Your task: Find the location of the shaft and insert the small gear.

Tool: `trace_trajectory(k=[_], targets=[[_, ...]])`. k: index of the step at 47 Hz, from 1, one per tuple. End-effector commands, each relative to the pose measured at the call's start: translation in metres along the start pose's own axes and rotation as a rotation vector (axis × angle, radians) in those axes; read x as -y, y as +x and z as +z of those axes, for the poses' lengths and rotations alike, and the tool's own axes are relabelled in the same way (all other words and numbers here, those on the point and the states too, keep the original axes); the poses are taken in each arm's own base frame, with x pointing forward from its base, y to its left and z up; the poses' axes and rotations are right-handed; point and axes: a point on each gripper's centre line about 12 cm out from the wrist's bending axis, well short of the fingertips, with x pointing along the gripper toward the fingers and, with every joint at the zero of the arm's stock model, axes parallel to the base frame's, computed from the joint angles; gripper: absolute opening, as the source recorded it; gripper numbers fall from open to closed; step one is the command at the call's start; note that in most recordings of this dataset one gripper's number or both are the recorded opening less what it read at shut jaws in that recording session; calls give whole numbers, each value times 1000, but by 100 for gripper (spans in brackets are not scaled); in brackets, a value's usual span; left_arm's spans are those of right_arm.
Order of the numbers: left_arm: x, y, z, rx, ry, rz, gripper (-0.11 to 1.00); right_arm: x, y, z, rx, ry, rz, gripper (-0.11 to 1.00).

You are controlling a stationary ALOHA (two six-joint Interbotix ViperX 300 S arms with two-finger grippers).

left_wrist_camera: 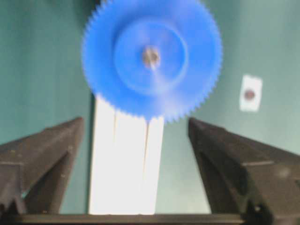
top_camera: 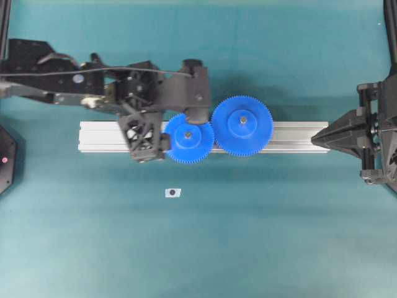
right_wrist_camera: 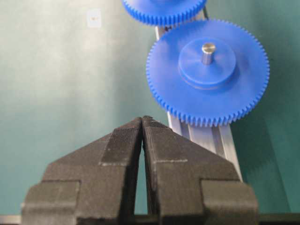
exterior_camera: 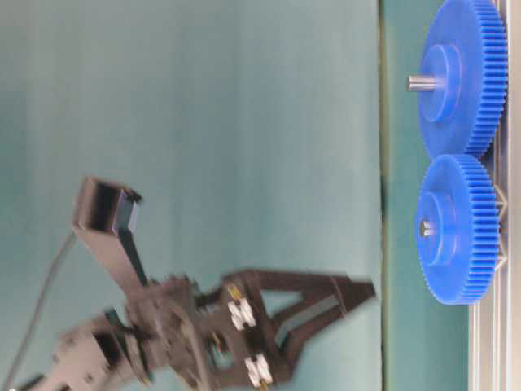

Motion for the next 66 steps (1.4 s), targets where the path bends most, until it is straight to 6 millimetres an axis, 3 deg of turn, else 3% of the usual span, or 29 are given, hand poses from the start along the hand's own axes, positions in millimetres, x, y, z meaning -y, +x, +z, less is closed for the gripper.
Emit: trace_trajectory(k=[1,8,12,20,27,29,36,41,47,53,66], targets=[[0,-8,-2,54,2,3,89,0,0,5,17,13,1,11],[0,-3,-11,118,-2,4,85,0,0,5,18,13,2,11],[0,-2,-11,155,-1,6,76,0,0,5,18,13,2,11],[1,4,-15,158,9,7,40,0,0,5,17,14,0,11],[1,26,-25,97,6,3,7,0,0,5,17,13,1,11],[2,32,-27,78,3,2,2,0,0,4,17,13,1,11],[9,51,-29,39,-4,-12,1,0,0,4,16,14,0,11],[26,50,-14,66,0,-36,1,0,0,4,19,15,1,11],[52,21,25,187,12,-79,1,0,-1,5,23,17,2,11],[58,-8,48,268,6,-94,1,0,-2,4,25,17,2,11],[46,-37,39,280,-4,-80,1,0,-2,1,20,17,1,11]])
